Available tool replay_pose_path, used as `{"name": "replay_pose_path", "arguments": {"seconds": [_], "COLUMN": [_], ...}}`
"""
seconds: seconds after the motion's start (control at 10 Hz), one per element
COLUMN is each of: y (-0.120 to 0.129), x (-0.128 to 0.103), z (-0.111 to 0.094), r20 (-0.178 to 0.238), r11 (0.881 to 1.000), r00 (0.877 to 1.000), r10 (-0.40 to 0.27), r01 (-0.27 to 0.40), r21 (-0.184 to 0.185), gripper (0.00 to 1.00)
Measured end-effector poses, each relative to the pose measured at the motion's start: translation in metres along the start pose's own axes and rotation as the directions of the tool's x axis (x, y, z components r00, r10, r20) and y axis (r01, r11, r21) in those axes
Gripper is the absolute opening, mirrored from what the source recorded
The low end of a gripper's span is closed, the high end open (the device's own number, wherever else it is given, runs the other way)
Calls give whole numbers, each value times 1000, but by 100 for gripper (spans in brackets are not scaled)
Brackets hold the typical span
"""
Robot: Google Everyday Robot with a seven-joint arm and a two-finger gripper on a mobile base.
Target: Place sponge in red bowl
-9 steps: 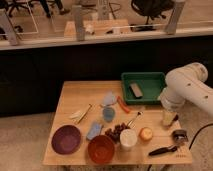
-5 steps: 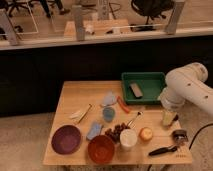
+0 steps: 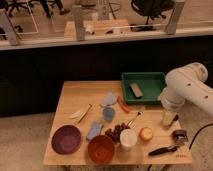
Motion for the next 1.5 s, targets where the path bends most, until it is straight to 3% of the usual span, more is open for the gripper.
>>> {"name": "replay_pose_path", "arguments": {"seconds": [1.0,1.2,1.4,1.5], "y": [0,-1,0,2], "x": [0,-10,-41,-65], "z": [0,-3,-8,-11], "r20": [2,26,59,70], "r11": [1000,996,969,944], "r00": [1000,996,972,948], "r10": [-1,-80,-228,-310], "r01": [1,79,220,298], "r21": [4,52,113,143], "gripper": [80,80,80,80]}}
